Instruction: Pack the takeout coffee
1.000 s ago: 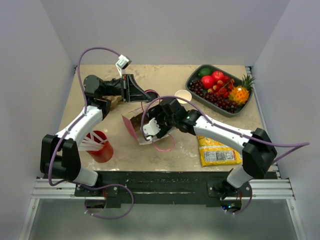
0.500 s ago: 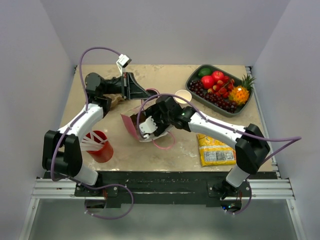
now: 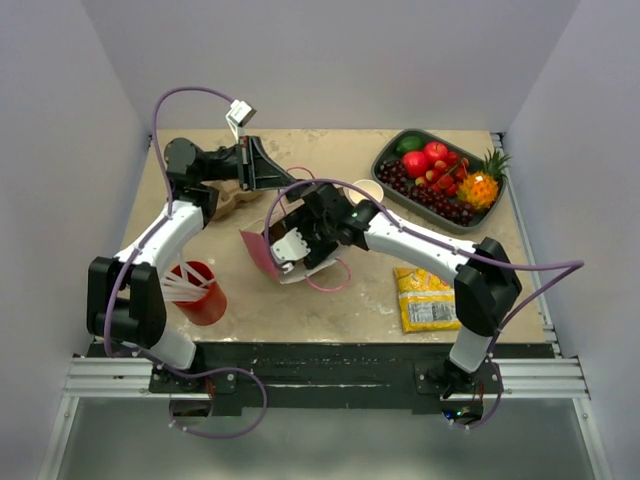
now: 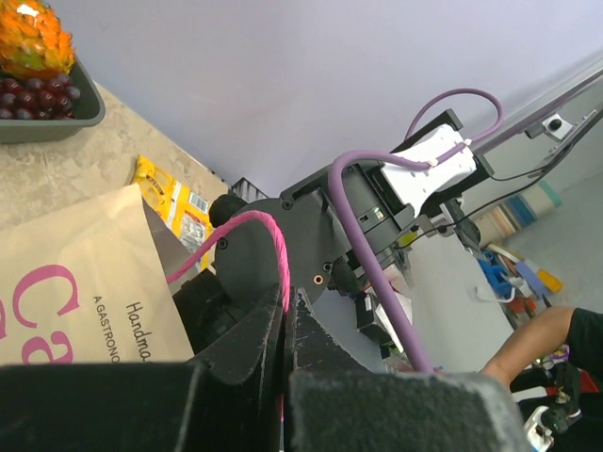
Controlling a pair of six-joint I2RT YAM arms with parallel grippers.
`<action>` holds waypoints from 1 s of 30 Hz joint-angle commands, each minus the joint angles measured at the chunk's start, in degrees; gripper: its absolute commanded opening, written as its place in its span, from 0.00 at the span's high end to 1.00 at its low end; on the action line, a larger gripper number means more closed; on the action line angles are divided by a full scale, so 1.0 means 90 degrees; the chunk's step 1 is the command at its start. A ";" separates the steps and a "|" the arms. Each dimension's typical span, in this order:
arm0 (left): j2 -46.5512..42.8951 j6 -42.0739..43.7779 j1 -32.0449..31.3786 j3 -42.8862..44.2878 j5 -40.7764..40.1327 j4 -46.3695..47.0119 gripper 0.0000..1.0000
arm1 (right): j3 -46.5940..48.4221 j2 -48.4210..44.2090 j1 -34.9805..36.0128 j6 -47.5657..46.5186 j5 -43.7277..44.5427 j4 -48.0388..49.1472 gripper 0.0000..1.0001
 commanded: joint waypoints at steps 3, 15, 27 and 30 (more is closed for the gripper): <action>0.0097 0.0082 0.0090 0.0362 0.0173 -0.0044 1.00 | 0.0340 -0.0105 -0.0236 0.0310 -0.0501 -0.0751 1.00; 0.0390 0.0307 0.0090 0.0625 0.0281 -0.0396 1.00 | 0.0145 0.0421 -0.0227 0.0447 -0.0199 0.0606 1.00; 0.0635 0.0404 0.0100 0.0918 0.0378 -0.0698 1.00 | -0.0090 0.0696 -0.0188 0.0505 0.0103 0.1847 1.00; 0.0508 0.0521 0.0090 0.0977 0.0398 -0.0951 1.00 | -0.0012 0.0550 -0.0188 0.0593 0.0191 0.1603 1.00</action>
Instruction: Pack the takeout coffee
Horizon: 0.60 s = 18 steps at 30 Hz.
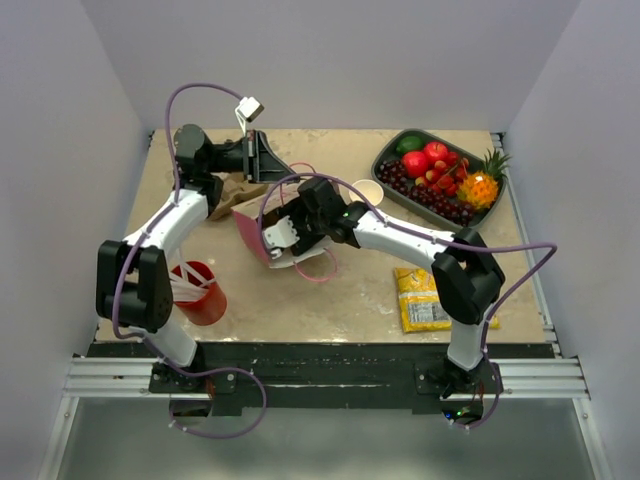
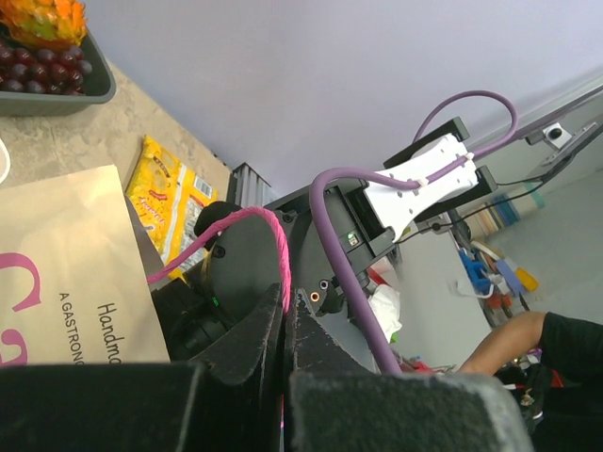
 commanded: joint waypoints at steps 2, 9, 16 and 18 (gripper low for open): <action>-0.0275 0.0407 0.0022 0.0433 0.0165 -0.0474 1.00 | -0.0024 -0.0272 0.0012 0.0261 0.0133 -0.0229 1.00; -0.0812 0.1325 -0.0407 0.0794 0.0419 -0.2375 1.00 | -0.0044 -0.0838 0.0207 0.0416 0.0280 -0.0872 1.00; -0.1125 0.1570 -0.0701 0.0999 0.0468 -0.3287 1.00 | 0.0386 -0.1454 0.0704 0.0866 0.0134 -0.2647 1.00; -0.1076 0.1541 -0.0701 0.1097 0.0477 -0.3423 1.00 | 0.0542 -0.1484 0.0792 0.1031 0.0094 -0.2884 1.00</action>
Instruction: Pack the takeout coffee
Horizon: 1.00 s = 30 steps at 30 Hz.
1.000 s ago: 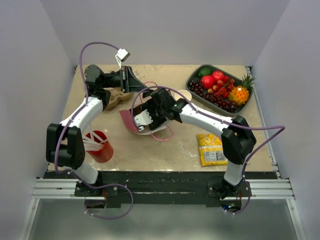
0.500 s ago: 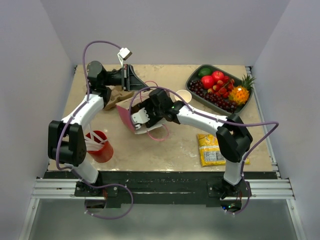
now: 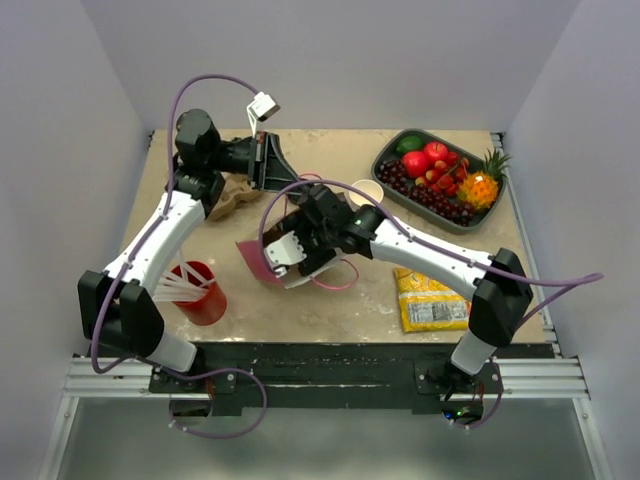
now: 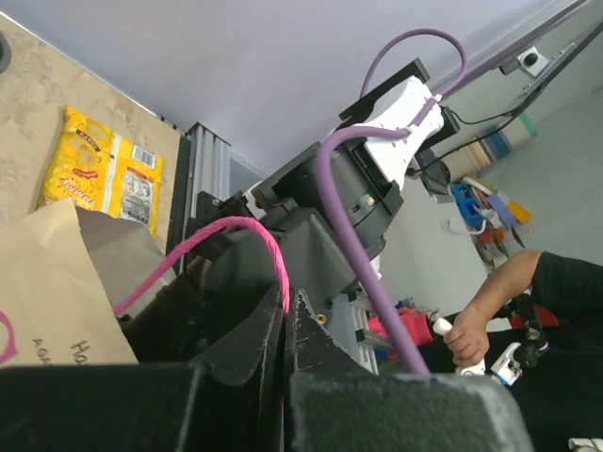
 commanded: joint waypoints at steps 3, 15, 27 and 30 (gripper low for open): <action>-0.0014 0.0067 -0.0028 0.0527 0.0177 -0.0831 1.00 | 0.0876 -0.0048 0.0273 0.0517 -0.0353 -0.1573 1.00; 0.1001 -0.0313 0.0811 0.0352 0.0460 0.0495 0.56 | 0.2194 0.1455 0.0098 0.0323 -0.0783 -0.2678 1.00; 0.1851 -0.0295 0.1613 0.1055 0.0050 0.0848 0.47 | 0.2450 0.2130 -0.0537 0.0411 -0.1155 -0.2406 1.00; 0.1803 -0.0256 0.1623 0.0919 -0.0048 0.0809 0.44 | 0.2293 0.2248 -0.0537 0.0293 -0.1057 -0.2259 1.00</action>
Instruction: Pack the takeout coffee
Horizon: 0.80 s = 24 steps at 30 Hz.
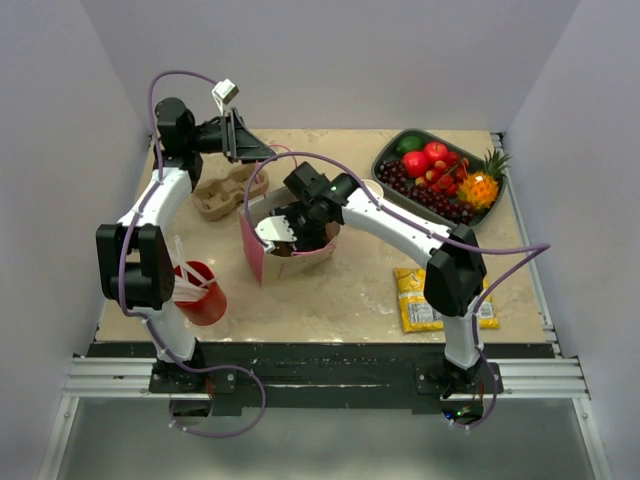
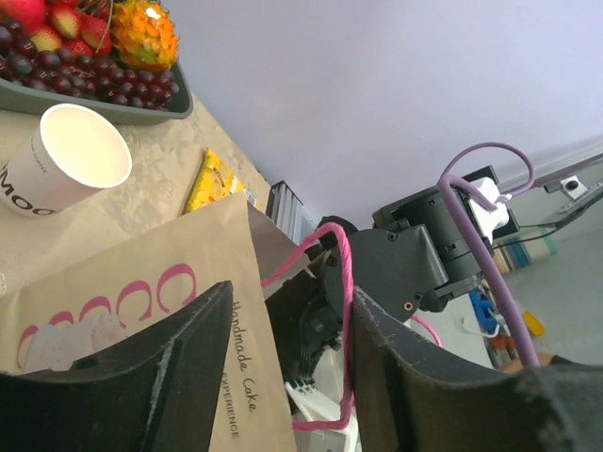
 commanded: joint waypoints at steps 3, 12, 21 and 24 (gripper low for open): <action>-0.0182 0.0021 0.0003 0.0088 -0.0116 0.0200 0.40 | -0.0065 0.0369 -0.0102 -0.0040 0.0090 0.0080 1.00; -0.0261 -0.0145 0.0003 0.0126 -0.0018 0.0707 0.36 | -0.0025 -0.0295 -0.0151 0.0175 -0.0067 0.0392 0.55; -0.0222 -0.0203 0.0003 0.0185 0.0040 0.0854 0.35 | 0.0151 -0.0549 -0.0151 0.0498 -0.0174 0.0490 0.24; -0.0173 -0.0233 0.0003 0.0224 0.0040 0.0902 0.28 | 0.0141 -0.0598 -0.0151 0.0527 -0.0164 0.0509 0.17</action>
